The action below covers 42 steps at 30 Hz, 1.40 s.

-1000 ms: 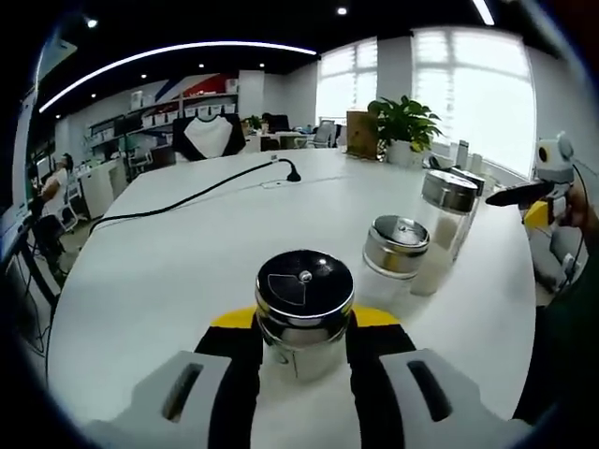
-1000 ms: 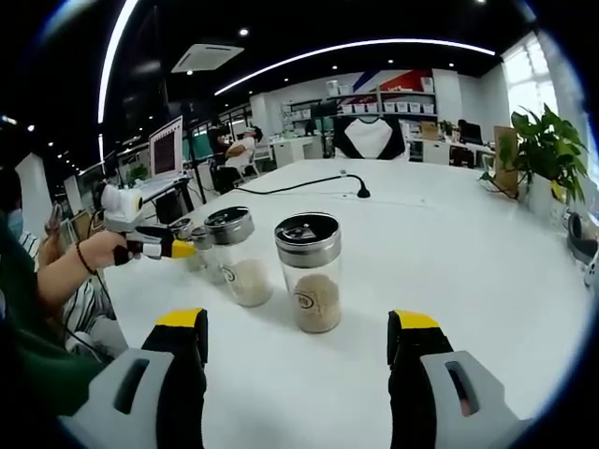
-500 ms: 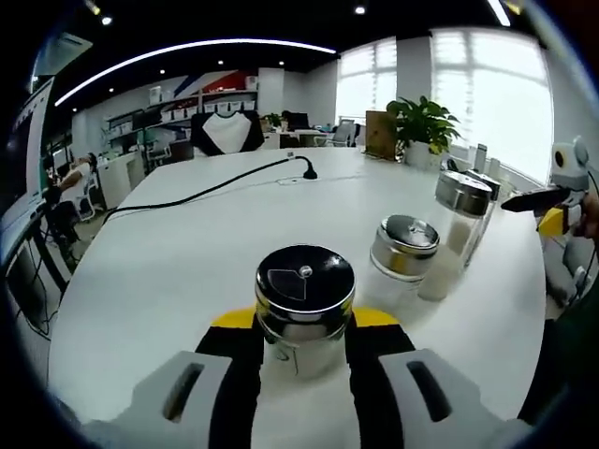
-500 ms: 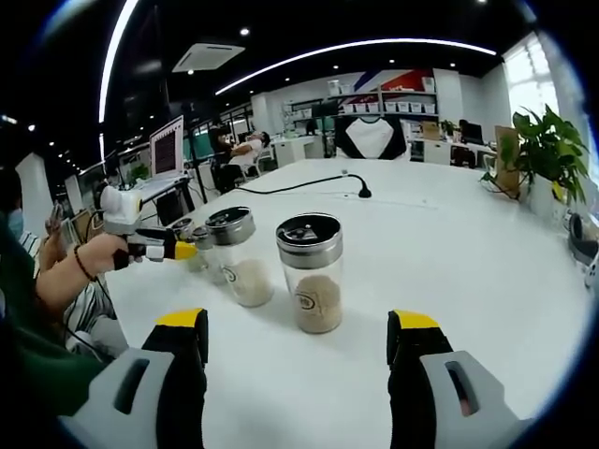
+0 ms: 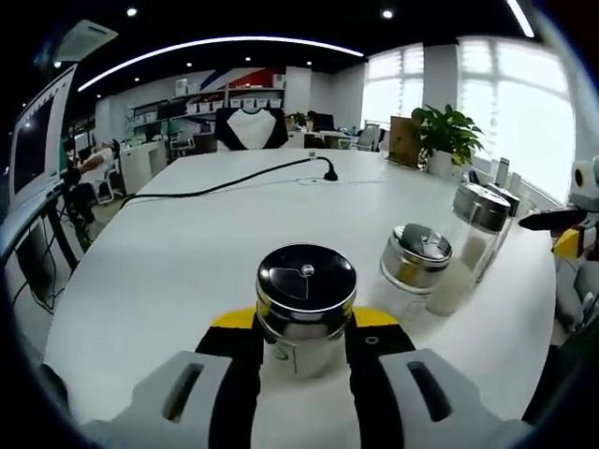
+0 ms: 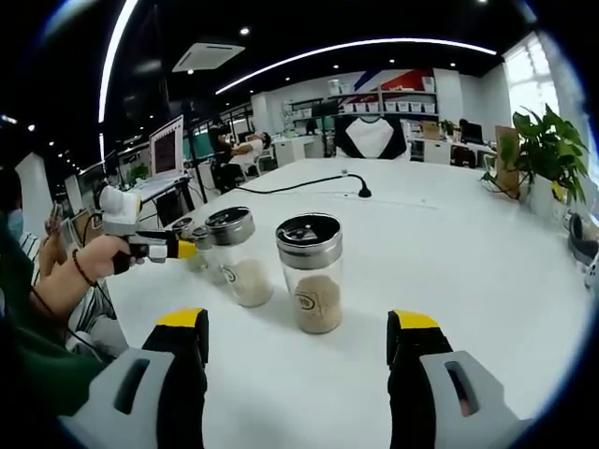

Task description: Rotate the seasoning bottle until the label or dispensing opening points toward the visible target arrow and the bottle remains upright within the marked orientation range

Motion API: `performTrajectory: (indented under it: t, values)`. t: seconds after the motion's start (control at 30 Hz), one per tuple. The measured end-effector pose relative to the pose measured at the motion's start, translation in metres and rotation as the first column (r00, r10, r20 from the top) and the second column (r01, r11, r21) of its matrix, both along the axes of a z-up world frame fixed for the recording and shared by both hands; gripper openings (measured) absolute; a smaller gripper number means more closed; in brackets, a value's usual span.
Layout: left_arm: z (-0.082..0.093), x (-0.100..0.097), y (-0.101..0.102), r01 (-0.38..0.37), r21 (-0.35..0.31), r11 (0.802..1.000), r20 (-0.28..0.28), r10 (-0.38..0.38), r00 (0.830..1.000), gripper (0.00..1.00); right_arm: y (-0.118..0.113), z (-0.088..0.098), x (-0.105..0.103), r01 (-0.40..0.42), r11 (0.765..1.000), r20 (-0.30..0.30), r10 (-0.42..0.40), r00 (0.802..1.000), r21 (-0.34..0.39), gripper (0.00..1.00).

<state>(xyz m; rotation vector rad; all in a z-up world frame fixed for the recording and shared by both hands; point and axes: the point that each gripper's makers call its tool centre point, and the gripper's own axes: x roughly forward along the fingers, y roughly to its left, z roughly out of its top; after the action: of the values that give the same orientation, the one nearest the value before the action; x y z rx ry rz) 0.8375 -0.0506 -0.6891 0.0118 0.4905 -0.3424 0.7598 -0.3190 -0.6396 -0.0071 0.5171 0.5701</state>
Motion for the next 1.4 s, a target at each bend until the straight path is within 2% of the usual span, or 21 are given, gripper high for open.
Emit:
performTrajectory:
  t: [0.23, 0.7, 0.8, 0.87, 0.93, 1.03, 1.13, 1.3, 1.4]
  values:
    - [0.0, -0.001, 0.001, -0.048, 0.002, 0.999, 0.001, 0.048, 0.999, 0.36, -0.002, -0.002, -0.001, 0.005, 1.0, -0.008, -0.005, 1.0, 0.002, 0.79]
    - [0.0, -0.004, 0.002, -0.078, 0.003, 0.997, -0.007, 0.078, 0.997, 0.36, -0.005, -0.004, -0.003, 0.017, 1.0, -0.013, -0.017, 1.0, -0.002, 0.79]
    - [0.0, -0.005, 0.0, -0.063, 0.01, 0.998, -0.004, 0.063, 0.998, 0.37, -0.005, -0.004, -0.003, 0.018, 1.0, -0.013, -0.018, 1.0, -0.003, 0.79]
    - [0.004, -0.005, 0.0, -0.058, 0.013, 0.998, 0.027, 0.057, 0.998, 0.37, -0.005, -0.005, -0.003, 0.017, 1.0, -0.015, -0.018, 1.0, -0.005, 0.79]
    - [0.007, -0.006, 0.001, -0.051, 0.013, 0.999, 0.041, 0.051, 0.998, 0.4, -0.004, -0.005, -0.003, 0.017, 1.0, -0.017, -0.017, 1.0, -0.004, 0.79]
    - [0.006, -0.006, 0.0, -0.034, 0.018, 0.999, 0.034, 0.033, 0.999, 0.46, -0.002, -0.004, -0.003, 0.012, 1.0, -0.017, -0.012, 1.0, -0.002, 0.79]
    - [0.012, -0.006, 0.0, 0.003, 0.006, 1.0, 0.063, -0.003, 0.998, 0.46, -0.001, -0.005, -0.003, 0.01, 1.0, -0.018, -0.01, 1.0, -0.002, 0.79]
    - [0.014, -0.009, 0.0, 0.053, 0.005, 0.999, 0.072, -0.053, 0.996, 0.47, -0.001, -0.005, -0.004, 0.015, 1.0, -0.021, -0.015, 1.0, -0.001, 0.79]
    - [0.017, -0.01, -0.002, 0.109, 0.027, 0.994, 0.086, -0.111, 0.99, 0.48, -0.002, -0.005, -0.005, 0.014, 1.0, -0.022, -0.014, 1.0, -0.002, 0.79]
